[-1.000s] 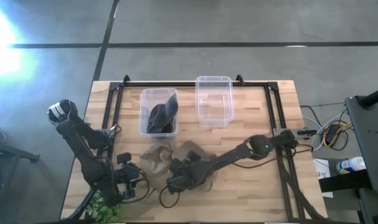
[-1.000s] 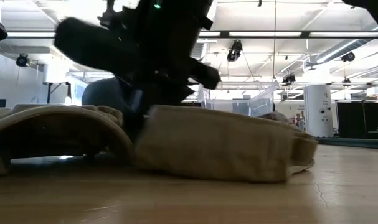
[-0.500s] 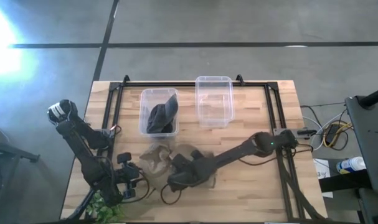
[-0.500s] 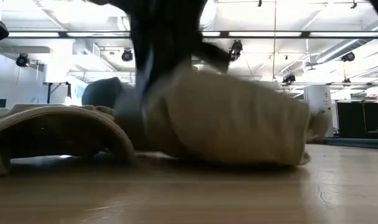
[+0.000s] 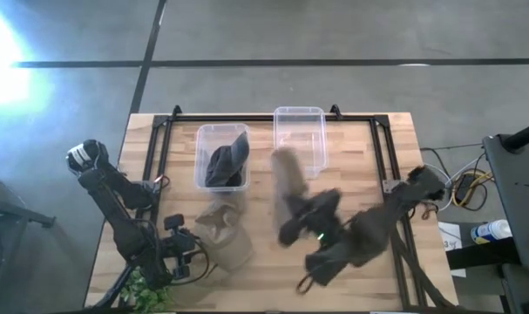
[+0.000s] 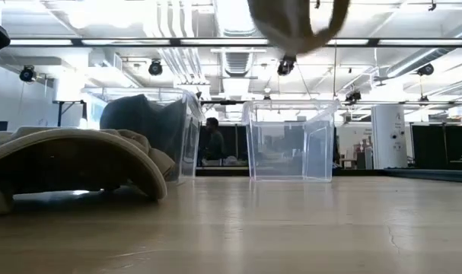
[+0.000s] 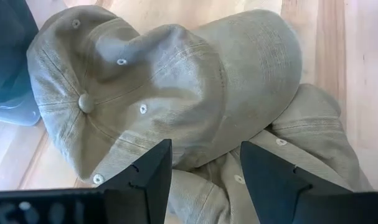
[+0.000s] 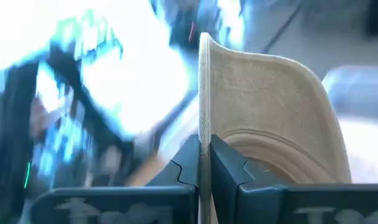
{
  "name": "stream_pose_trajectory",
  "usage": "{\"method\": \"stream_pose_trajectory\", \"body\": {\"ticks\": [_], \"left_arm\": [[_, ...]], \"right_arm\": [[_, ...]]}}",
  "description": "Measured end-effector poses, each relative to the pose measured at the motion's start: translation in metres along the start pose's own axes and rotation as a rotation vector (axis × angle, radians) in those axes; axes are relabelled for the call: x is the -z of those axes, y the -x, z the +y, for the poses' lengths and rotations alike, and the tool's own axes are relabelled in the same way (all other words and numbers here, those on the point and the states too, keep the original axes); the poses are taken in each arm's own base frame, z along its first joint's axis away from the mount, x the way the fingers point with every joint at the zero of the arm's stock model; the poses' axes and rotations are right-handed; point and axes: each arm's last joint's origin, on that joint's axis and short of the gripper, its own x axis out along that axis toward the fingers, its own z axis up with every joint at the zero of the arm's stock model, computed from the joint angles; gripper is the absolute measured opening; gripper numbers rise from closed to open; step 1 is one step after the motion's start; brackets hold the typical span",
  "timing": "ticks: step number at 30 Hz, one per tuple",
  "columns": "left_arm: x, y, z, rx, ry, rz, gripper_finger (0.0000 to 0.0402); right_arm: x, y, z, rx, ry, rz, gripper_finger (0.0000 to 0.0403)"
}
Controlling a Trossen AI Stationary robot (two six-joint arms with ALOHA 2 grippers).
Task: Pick & Place hat
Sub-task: Put the top right brown cap into the right transparent bin
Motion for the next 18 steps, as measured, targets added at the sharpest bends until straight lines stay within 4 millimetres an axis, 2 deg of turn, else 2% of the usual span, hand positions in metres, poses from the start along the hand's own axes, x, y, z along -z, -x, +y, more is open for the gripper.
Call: {"method": "stream_pose_trajectory", "body": {"ticks": [3, 8, 13, 18], "left_arm": [[0.0, 0.0, -0.001, 0.005, 0.004, -0.002, 0.0184], [-0.001, 0.001, -0.001, 0.01, 0.008, -0.004, 0.0184], [-0.001, 0.001, -0.001, 0.011, 0.01, -0.005, 0.0184], [-0.002, 0.001, -0.001, 0.011, 0.012, -0.01, 0.0184]], "right_arm": [[-0.026, 0.002, -0.02, 0.04, -0.049, -0.174, 0.0013], [-0.058, -0.012, -0.057, 0.123, -0.075, -0.284, 0.0013], [-0.073, -0.035, -0.094, 0.218, -0.138, -0.341, 0.0013], [-0.079, -0.07, -0.121, 0.312, -0.249, -0.315, 0.0013]]}}
